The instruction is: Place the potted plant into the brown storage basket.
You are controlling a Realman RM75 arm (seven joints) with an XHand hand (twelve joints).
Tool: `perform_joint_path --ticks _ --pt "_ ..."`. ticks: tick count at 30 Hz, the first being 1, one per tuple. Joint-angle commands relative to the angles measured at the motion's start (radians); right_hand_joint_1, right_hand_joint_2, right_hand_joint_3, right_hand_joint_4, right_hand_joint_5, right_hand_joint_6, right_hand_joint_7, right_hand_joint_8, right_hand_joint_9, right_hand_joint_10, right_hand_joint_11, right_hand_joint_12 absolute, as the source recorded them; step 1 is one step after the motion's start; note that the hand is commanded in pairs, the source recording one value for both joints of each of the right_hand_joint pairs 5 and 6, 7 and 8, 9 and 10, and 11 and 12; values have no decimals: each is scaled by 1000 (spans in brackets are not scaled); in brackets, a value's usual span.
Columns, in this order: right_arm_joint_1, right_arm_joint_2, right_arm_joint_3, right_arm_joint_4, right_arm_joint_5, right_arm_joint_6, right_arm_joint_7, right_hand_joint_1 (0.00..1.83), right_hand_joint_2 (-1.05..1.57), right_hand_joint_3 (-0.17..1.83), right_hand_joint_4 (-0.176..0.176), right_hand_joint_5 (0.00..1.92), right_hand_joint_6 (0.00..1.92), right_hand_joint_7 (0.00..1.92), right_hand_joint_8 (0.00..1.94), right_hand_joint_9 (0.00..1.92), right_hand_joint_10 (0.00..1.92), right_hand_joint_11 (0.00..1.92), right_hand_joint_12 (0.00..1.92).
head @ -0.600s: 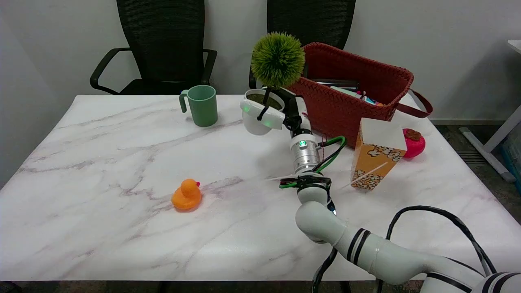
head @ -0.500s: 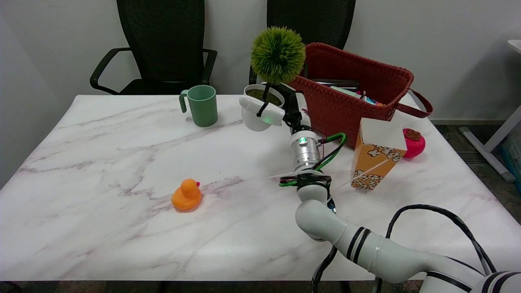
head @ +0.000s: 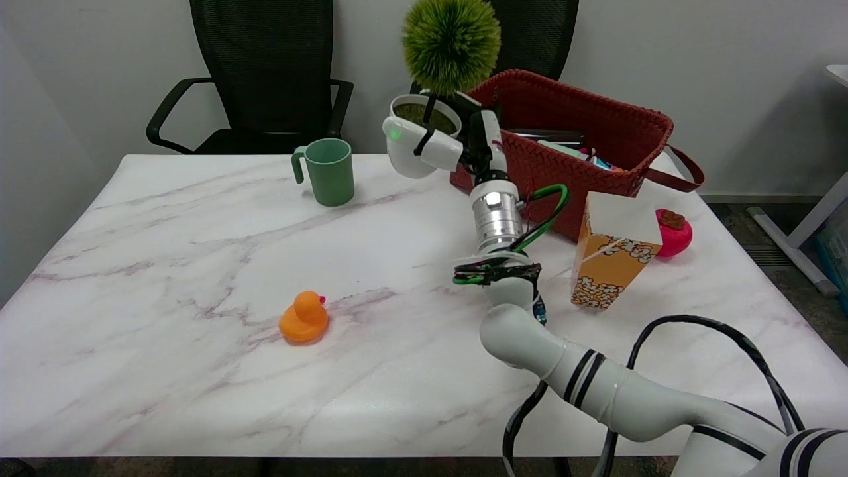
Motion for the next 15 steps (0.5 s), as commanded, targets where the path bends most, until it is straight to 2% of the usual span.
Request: perform_joint_path --ticks 1,15 --pt "107 40 8 30 -57 0 -54 1217 711 310 0 846 846 1447 1447 1417 1417 1276 1276" --pt "194 106 105 -13 -46 -98 -163 1221 659 334 0 833 833 1442 1442 1424 1424 1265 1265"
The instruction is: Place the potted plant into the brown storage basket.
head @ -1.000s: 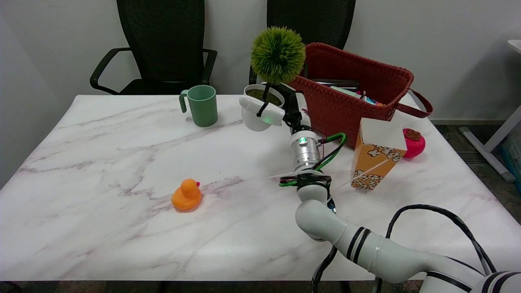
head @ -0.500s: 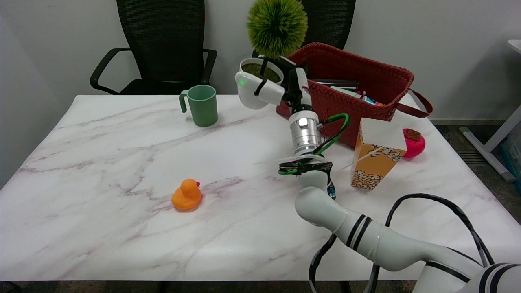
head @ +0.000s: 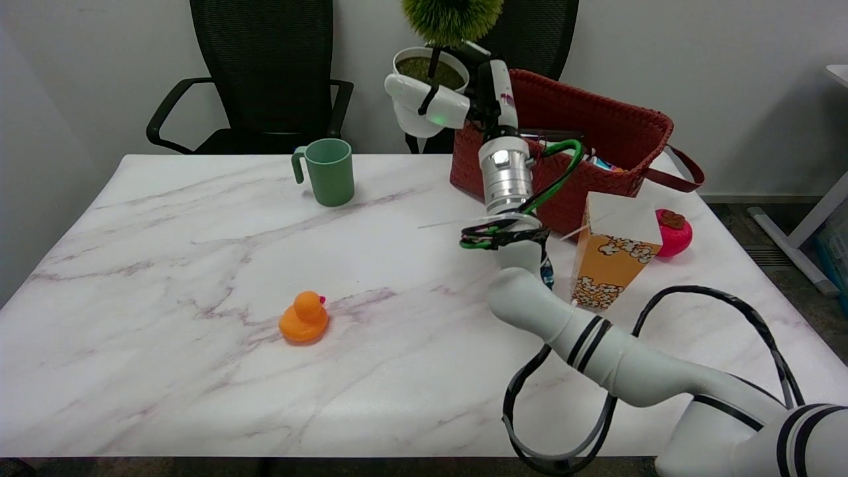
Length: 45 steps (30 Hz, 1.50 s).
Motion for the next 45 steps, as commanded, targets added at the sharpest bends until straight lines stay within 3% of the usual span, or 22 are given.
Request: perform_joint_path --ticks 1,16,32,40,45 --pt "110 73 81 -40 -6 -76 -111 1221 657 334 0 834 834 1442 1442 1424 1424 1263 1263" --pt "193 111 165 -220 -6 -77 -262 1226 603 350 0 823 823 1439 1439 1407 1407 1230 1230" --pt "325 120 157 -559 -15 -88 -316 1218 539 315 0 807 807 1429 1429 1376 1376 1211 1211" --pt "359 169 170 -585 -4 -134 -445 1207 544 298 0 801 801 1433 1433 1380 1380 1226 1226" --pt "322 189 163 -524 65 -132 -448 1208 545 254 0 763 763 1439 1439 1386 1386 1224 1224"
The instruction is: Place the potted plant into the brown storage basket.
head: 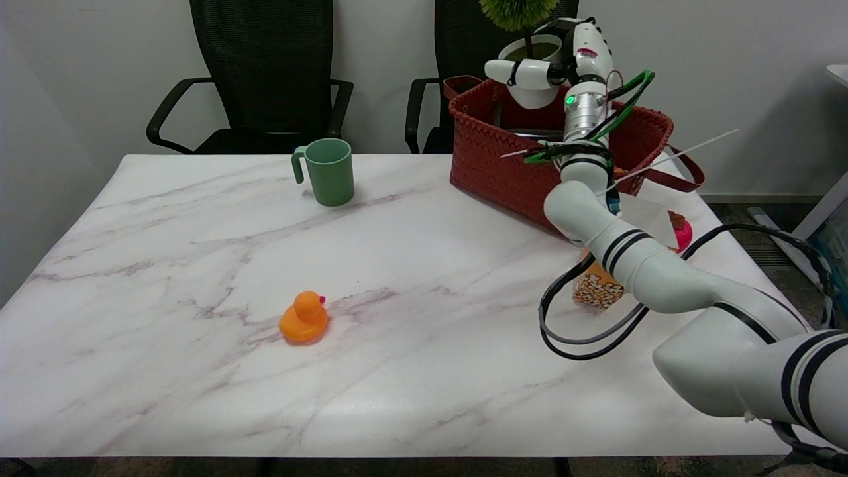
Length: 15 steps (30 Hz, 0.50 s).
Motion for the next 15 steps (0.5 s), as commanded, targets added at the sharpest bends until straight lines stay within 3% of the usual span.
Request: perform_joint_path --ticks 1,15 --pt "26 65 4 -55 81 -35 -124 1208 546 251 0 760 760 1441 1441 1390 1390 1226 1226" --pt "-34 47 8 158 88 -19 -180 1209 546 239 0 742 742 1452 1452 1415 1415 1257 1257"
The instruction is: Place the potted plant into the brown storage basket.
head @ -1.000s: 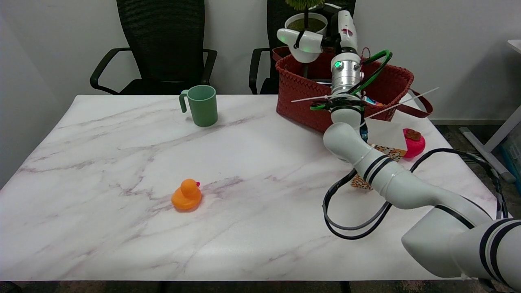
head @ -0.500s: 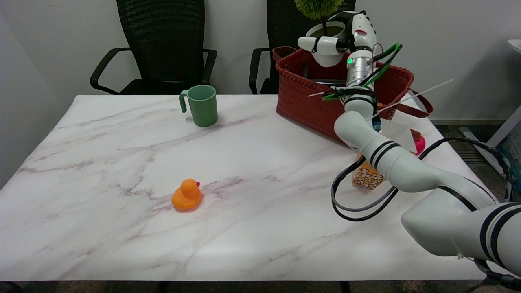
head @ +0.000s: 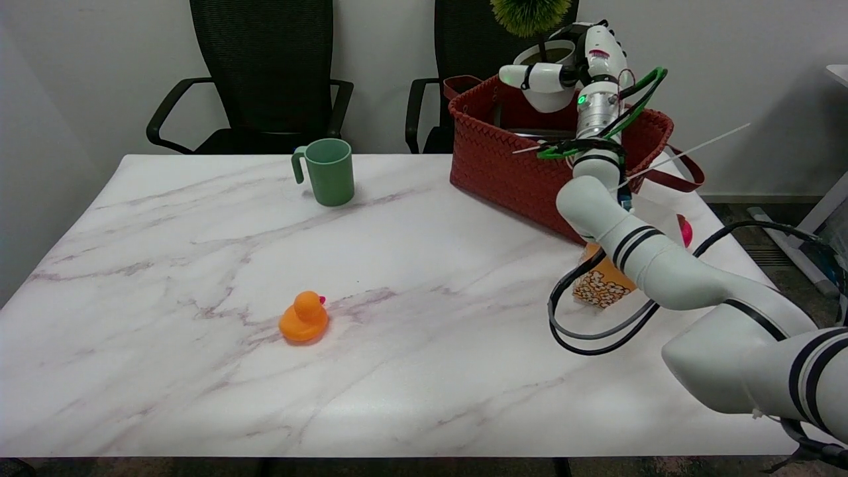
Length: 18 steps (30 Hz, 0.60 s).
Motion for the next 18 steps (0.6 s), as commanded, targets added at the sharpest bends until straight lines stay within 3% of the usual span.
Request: perform_joint_path --ticks 1,18 --pt "-40 11 6 188 34 -1 -101 1208 546 239 0 741 741 1452 1452 1416 1416 1256 1256" --pt "20 32 59 291 34 -69 -255 1214 531 241 0 709 709 1445 1445 1410 1410 1225 1225"
